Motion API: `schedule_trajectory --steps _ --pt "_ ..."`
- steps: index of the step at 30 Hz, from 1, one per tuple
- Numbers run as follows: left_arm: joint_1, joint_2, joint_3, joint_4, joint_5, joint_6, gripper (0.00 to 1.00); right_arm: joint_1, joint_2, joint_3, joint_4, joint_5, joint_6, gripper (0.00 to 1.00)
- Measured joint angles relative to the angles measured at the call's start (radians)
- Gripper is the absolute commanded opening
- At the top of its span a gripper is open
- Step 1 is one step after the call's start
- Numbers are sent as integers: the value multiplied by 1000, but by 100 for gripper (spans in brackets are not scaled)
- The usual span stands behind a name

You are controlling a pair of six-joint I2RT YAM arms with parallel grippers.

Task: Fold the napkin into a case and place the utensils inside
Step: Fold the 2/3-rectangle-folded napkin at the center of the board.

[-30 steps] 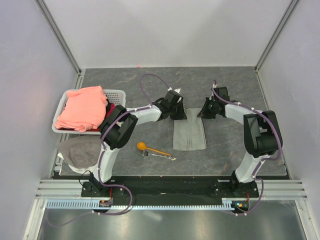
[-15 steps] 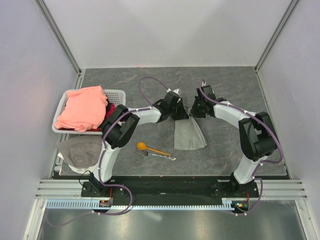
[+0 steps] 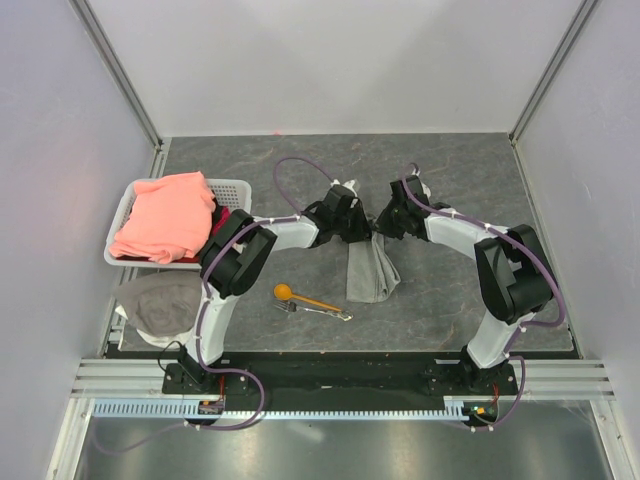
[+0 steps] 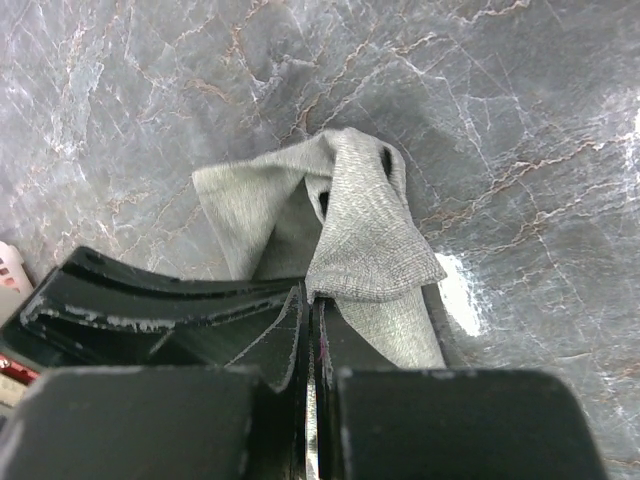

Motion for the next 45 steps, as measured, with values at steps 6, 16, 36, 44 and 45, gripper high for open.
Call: schedule_trajectory --steps 6,16,36,44,45 --pt "3 -38 -8 -77 36 2 22 0 0 -8 10 5 28 0" --pt "6 -188 -44 -218 56 43 6 -2 0 -8 13 10 31 0" --pt "16 -135 -125 -166 47 72 3 51 55 -7 29 14 250 0" --pt "16 -133 -150 -102 51 71 3 68 48 -74 118 44 412 0" --pt "16 -133 -152 -95 53 71 2 69 48 -82 124 49 431 0"
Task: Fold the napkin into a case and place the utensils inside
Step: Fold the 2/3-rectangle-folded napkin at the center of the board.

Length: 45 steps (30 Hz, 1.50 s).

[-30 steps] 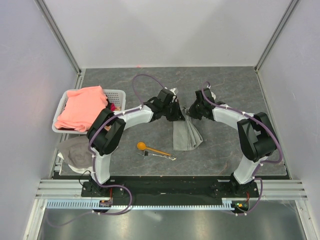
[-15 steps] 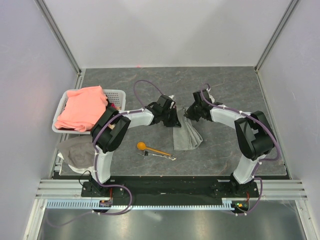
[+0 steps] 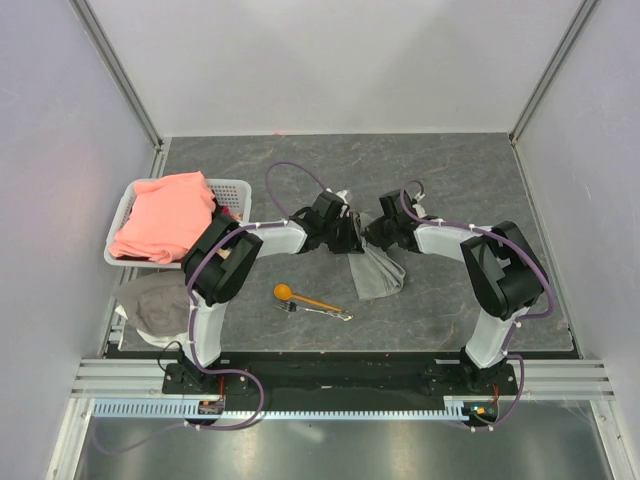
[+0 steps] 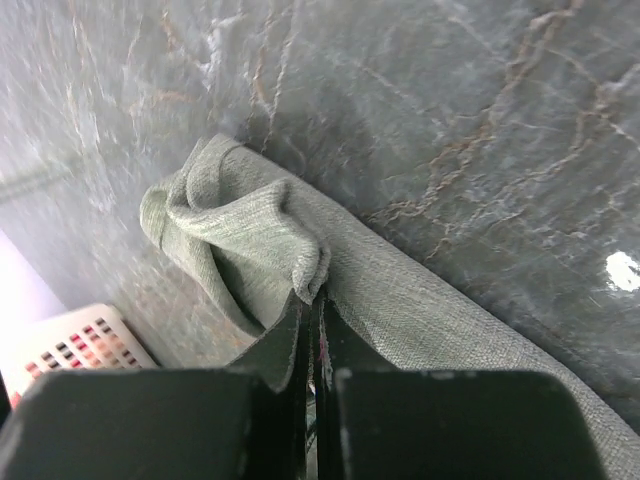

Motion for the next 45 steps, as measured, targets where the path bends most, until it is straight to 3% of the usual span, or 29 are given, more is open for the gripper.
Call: schedule_trajectory --steps 8,11,24,45 --pt "1 -2 -13 23 5 2 4 5 -9 -72 103 14 104 0" --pt "1 -21 -34 21 0 8 7 8 -19 -73 107 18 106 0" --pt "63 -137 -113 -61 -38 18 4 12 -21 -66 90 32 65 3" --pt "75 -68 -98 13 4 17 3 136 70 146 -89 163 -36 11"
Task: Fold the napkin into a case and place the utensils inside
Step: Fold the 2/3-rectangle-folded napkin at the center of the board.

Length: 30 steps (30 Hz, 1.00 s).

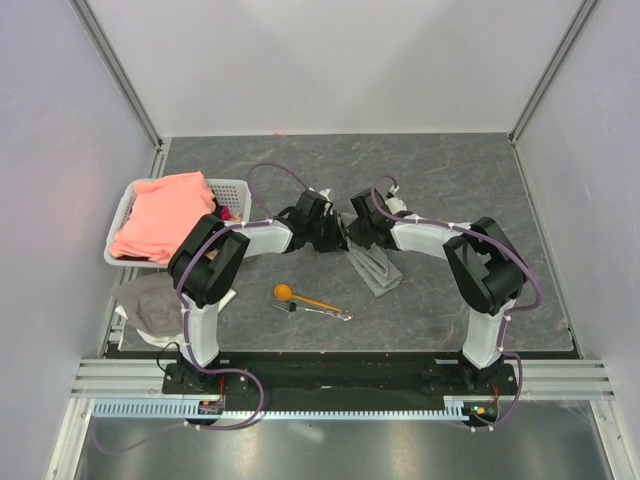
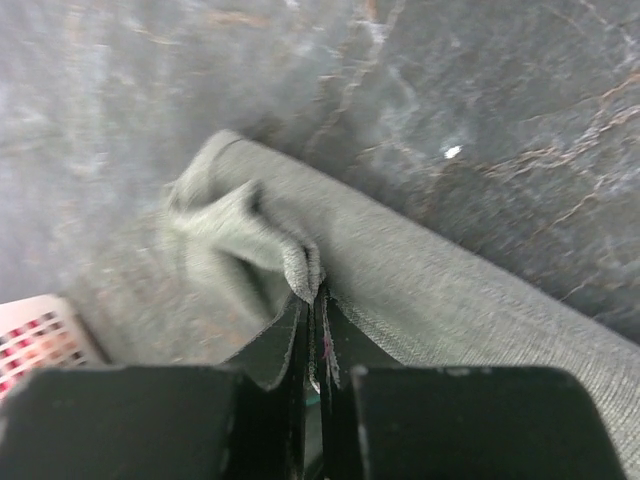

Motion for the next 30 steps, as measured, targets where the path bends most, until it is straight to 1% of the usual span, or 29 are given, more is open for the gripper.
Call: schedule_trajectory --steps 2,3,5,6,7,8,9,11,12,14,15,23,28,30 --pt "0 0 0 0 0 0 3 1 21 1 -1 0 -11 12" --pt "0 0 0 0 0 1 3 1 26 1 0 0 -18 16" --pt "1 -5 -6 0 -1 1 3 1 27 3 5 0 -48 20" --pt "2 -9 -11 0 -1 2 3 1 27 4 6 0 -64 24" --pt "5 -16 -18 -2 -1 2 4 1 27 4 9 0 -82 25" --pt "8 -24 -26 -5 -1 3 5 1 27 4 13 -2 -107 26" --pt "11 -32 -34 -10 -1 6 6 1 26 4 23 -5 -135 30" --pt "22 -54 -53 -26 -1 9 8 1 26 4 37 -14 -200 33" --pt "27 -66 -60 -34 -1 10 8 1 26 4 43 -18 -224 36" --pt "40 -97 -73 -57 0 12 8 1 24 4 52 -29 -274 37" --pt "51 -121 -77 -72 0 13 8 0 23 4 59 -40 -311 40" --pt "123 -296 -87 -115 4 11 8 -6 20 26 76 -137 -528 43" --pt "165 -331 -89 -124 11 11 8 -8 26 92 68 -198 -639 44" --pt "172 -331 -89 -136 11 11 8 -8 40 130 48 -221 -699 46"
